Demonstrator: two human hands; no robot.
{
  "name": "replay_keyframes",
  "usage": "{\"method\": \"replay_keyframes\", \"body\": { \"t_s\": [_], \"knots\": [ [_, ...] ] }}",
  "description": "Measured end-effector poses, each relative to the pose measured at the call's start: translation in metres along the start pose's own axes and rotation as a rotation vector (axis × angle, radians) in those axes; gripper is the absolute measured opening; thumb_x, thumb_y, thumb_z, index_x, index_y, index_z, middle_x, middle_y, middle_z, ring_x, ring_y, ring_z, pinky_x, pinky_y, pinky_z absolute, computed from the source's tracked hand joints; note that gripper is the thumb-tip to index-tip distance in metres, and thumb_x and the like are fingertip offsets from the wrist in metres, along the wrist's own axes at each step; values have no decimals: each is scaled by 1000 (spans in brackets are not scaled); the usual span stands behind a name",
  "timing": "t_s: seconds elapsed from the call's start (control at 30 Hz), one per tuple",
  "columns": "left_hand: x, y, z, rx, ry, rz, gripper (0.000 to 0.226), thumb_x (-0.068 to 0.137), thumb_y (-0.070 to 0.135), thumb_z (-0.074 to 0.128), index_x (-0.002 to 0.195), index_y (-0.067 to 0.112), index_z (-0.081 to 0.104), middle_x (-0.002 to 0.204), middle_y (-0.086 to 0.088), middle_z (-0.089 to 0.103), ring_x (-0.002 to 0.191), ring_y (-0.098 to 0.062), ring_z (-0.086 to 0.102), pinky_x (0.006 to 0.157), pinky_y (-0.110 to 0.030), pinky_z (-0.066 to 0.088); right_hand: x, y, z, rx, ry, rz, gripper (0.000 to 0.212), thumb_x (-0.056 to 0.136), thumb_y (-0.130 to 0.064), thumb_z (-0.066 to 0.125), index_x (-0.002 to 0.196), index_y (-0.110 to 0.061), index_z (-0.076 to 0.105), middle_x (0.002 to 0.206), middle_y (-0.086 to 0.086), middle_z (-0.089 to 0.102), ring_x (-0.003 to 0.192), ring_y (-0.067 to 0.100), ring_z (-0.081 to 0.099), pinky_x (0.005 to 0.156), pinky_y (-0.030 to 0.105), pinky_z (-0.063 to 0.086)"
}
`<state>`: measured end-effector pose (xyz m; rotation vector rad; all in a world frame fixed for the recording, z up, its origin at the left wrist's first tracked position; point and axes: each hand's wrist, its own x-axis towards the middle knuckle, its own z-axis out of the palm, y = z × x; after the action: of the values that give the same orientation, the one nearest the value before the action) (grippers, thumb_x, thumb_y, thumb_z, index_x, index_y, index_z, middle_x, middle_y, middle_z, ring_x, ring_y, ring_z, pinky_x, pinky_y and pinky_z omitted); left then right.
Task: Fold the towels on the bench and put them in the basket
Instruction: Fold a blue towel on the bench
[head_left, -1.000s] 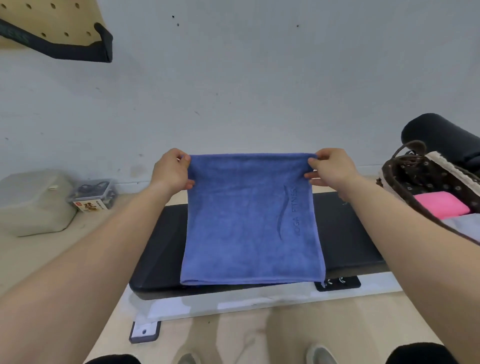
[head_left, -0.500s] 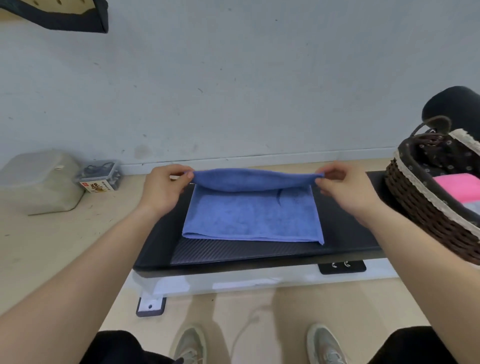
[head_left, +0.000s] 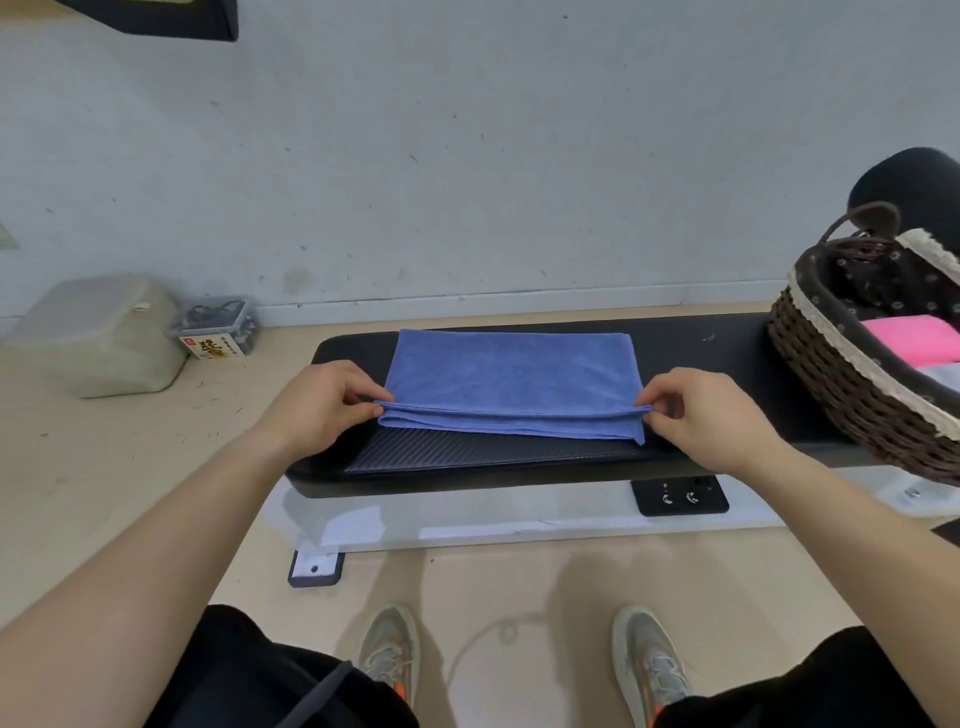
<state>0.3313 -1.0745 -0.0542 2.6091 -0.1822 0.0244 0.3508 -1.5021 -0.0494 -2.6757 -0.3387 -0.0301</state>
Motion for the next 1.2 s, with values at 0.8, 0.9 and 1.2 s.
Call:
{"method": "replay_keyframes", "body": {
  "t_s": [0.8,0.9,1.2],
  "knots": [
    [63,80,43,251,67,75,36,93,46,53,123,29,63,133,9,55,124,-16,50,98,-37,46,46,-63,34,-115,42,-60,33,93,-27,49,122,-25,65,125,-4,55,119,22,51,89,37,49],
    [82,94,71,330,17,136,51,98,45,45,142,21,49,152,1,43,140,-20,36,113,-41,33,67,-82,60,-171,-14,-79,51,96,-36,47,145,-18,46,153,4,39,138,27,38,108,43,39],
    [83,59,81,403,-156,-1,71,96,68,17,158,37,0,167,4,-8,153,-16,-9,124,-47,-2,73,-59,79,-297,-197,50,77,96,-70,13,159,-30,-6,166,2,-14,153,20,-13,123,45,-7]
  ]
}}
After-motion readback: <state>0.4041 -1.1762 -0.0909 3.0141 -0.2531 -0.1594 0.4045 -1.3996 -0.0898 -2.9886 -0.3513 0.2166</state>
